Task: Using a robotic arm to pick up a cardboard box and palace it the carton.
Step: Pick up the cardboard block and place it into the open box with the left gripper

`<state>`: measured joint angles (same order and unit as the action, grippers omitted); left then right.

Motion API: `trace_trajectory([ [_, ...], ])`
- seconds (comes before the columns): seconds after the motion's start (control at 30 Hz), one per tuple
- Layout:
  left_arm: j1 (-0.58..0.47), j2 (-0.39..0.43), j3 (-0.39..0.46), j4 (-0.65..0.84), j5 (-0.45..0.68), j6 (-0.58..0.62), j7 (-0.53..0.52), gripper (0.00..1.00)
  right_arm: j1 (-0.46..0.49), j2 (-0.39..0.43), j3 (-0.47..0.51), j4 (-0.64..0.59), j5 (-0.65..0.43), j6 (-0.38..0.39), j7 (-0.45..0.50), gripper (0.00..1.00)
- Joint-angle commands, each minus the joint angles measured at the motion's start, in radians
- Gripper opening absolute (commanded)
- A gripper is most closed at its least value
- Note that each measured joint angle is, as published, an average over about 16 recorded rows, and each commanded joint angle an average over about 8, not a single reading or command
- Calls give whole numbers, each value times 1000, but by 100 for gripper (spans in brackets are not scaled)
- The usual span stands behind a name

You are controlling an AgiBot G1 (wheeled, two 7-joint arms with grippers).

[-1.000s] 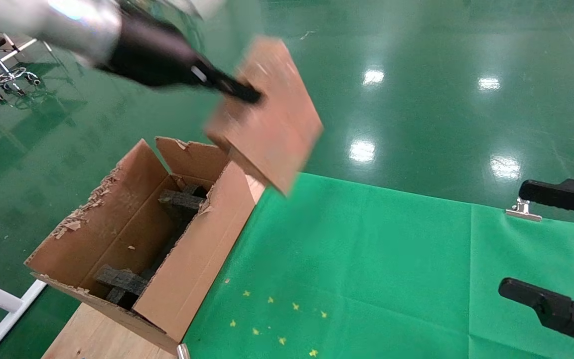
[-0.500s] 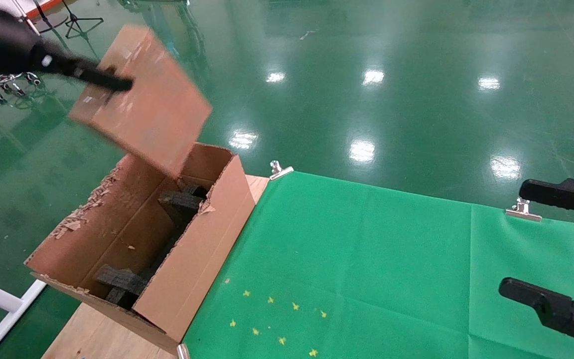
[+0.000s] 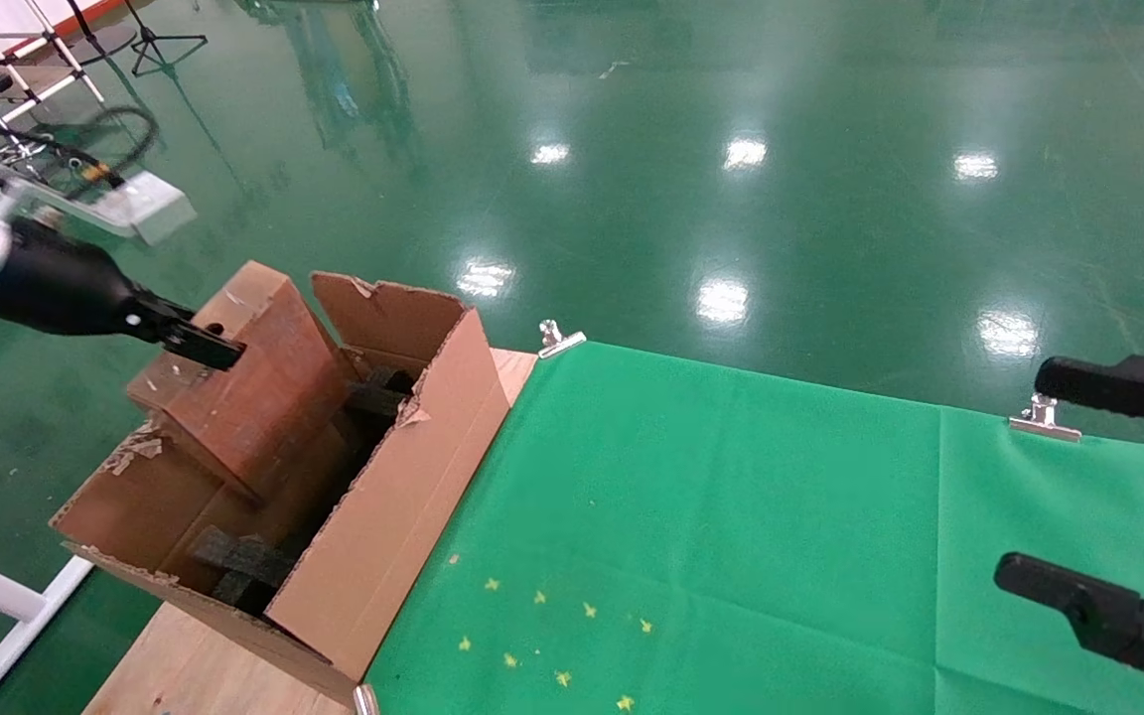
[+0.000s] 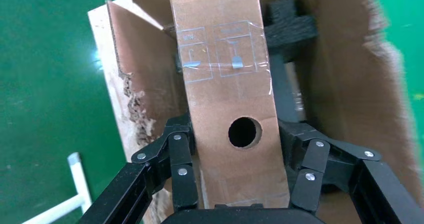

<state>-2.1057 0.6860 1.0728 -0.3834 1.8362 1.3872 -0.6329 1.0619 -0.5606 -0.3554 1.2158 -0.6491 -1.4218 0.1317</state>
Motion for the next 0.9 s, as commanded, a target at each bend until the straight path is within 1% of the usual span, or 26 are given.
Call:
trace_trajectory([
  [0.03, 21, 15, 3, 41, 4, -40, 30, 0, 0, 0, 0, 0, 0, 0, 0, 100],
  [0.27, 68, 72, 23, 168, 35, -124, 72, 0, 0, 0, 0, 0, 0, 0, 0, 100],
  [0.57, 120, 114, 36, 272, 54, -216, 105, 0, 0, 0, 0, 0, 0, 0, 0, 100],
  [0.9, 183, 167, 49, 350, 73, -283, 75, 0, 0, 0, 0, 0, 0, 0, 0, 100],
])
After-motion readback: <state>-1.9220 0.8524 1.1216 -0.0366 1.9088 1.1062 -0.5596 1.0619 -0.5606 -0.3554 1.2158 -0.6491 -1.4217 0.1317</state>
